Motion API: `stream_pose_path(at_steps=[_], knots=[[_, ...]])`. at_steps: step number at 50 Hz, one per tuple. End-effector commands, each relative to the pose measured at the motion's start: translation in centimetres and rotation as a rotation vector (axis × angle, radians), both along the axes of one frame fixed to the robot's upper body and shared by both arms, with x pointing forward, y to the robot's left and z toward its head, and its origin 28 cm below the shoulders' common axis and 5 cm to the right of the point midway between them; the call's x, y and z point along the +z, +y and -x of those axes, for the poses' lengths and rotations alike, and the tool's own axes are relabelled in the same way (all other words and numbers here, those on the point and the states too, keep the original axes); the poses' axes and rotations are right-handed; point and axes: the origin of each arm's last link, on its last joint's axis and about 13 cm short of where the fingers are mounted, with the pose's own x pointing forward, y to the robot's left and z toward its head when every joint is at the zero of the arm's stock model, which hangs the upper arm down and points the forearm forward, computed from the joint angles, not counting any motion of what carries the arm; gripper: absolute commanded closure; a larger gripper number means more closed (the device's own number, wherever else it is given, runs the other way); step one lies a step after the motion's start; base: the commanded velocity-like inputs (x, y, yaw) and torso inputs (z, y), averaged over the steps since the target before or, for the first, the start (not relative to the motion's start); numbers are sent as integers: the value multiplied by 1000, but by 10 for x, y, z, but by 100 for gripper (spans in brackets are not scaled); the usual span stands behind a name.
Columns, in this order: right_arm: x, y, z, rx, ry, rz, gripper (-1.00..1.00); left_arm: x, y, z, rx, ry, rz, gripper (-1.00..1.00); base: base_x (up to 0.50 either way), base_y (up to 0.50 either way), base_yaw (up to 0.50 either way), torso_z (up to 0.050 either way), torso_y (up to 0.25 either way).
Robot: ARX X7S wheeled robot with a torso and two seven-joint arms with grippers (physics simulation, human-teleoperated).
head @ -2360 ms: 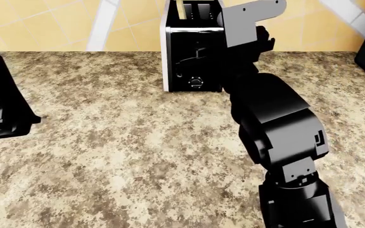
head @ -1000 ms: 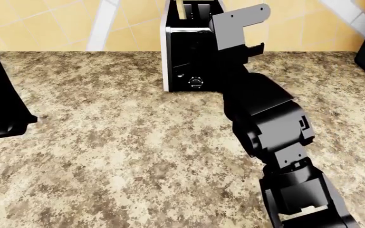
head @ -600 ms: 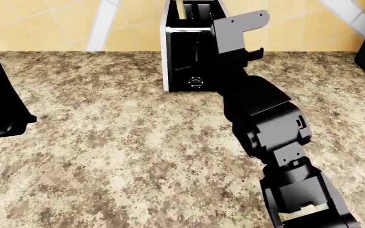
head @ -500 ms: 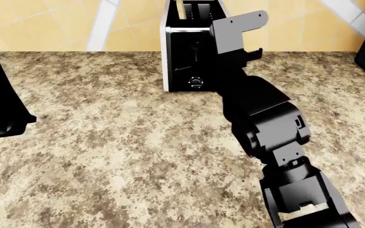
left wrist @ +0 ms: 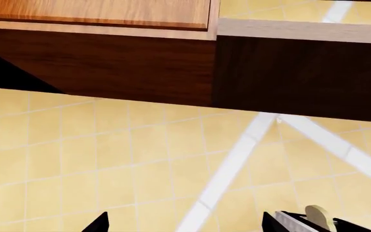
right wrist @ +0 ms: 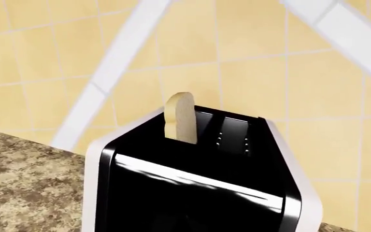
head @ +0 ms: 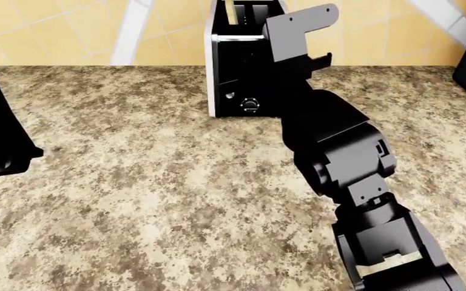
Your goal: Push down the lever of the toaster to turn it on.
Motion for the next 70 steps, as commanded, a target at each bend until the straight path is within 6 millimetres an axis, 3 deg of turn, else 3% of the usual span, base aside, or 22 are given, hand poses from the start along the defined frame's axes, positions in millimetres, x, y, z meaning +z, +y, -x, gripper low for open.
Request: stream_pose_path(at_steps=[1,38,70], knots=[[3,1,-2,3,-4,14,100,0,0,0,0,1,0,-100,0,0,0,0,0],[-5,0,-26,-39,56,51,100,-1,1,0,3,2,-4,-100,0,0,0,0,0],[-23,0,-23,2,157,78,100,0,2,0,3,0,-3,-100,0,0,0,0,0]])
